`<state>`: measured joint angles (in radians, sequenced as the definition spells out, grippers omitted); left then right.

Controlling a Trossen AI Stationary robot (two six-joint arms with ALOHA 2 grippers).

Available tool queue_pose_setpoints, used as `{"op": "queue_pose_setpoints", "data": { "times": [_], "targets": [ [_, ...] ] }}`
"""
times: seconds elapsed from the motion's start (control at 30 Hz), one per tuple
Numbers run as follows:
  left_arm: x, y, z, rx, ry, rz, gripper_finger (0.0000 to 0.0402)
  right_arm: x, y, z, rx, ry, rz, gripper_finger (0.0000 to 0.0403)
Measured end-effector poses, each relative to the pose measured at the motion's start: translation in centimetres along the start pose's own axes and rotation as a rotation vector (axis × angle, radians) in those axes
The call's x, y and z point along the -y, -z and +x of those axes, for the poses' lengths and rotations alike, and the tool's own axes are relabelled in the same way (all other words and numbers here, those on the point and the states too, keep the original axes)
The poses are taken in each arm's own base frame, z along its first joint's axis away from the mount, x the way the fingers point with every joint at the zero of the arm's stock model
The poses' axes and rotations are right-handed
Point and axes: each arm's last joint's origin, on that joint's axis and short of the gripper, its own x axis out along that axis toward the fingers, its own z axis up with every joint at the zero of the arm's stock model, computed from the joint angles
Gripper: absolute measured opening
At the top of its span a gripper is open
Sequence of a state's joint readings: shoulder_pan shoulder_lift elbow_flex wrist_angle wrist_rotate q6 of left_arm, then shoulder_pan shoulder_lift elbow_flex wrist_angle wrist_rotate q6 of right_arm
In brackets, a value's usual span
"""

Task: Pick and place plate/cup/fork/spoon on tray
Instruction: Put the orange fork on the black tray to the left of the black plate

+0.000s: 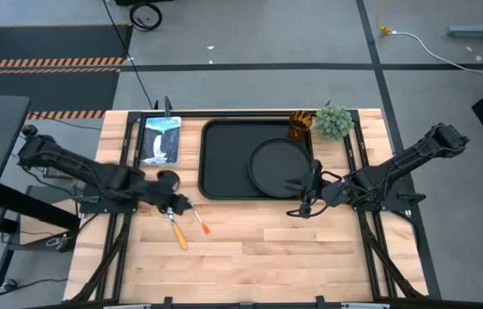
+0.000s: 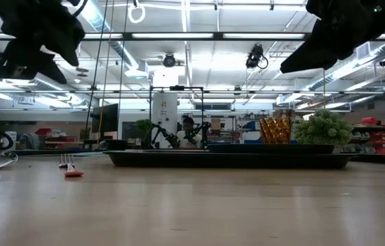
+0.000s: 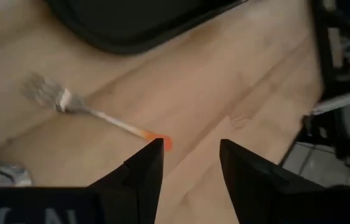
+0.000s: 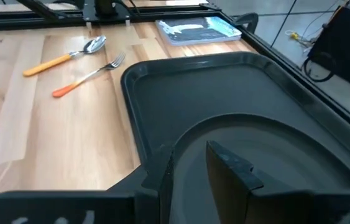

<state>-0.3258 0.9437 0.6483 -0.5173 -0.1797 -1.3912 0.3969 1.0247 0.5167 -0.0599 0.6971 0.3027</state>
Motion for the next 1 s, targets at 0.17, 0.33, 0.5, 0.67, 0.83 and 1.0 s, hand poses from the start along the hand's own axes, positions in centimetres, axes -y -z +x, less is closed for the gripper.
{"op": "queue_pose_setpoints", "data": {
  "times": [0.17,0.33,0.5,0.67,0.83,1.0],
  "targets": [
    [2.8,0.9,2.4,-0.024,-0.073,-0.043,0.0167,-0.1,0.2,0.2,-0.009,0.012,-0.018,0.01],
    [4.8,2.1,5.2,-0.041,-0.179,-0.046,0.0167,-0.6,1.6,0.6,-0.013,-0.004,0.003,0.01],
    [5.5,3.1,7.9,-0.044,-0.364,-0.08,0.0167,-1.1,2.9,0.4,0.004,-0.121,0.067,0.01],
    [6.0,3.5,10.2,-0.005,-0.531,-0.148,0.0167,-1.9,3.5,-0.1,0.008,-0.222,0.059,0.01],
    [6.1,3.4,11.7,0.069,-0.654,-0.255,0.0167,-2.6,3.9,-0.8,-0.004,-0.298,0.012,0.01],
    [5.6,3.0,13.1,0.098,-0.699,-0.375,0.0167,-3.2,4.0,-1.4,0.008,-0.344,-0.052,0.01]
  ]
}}
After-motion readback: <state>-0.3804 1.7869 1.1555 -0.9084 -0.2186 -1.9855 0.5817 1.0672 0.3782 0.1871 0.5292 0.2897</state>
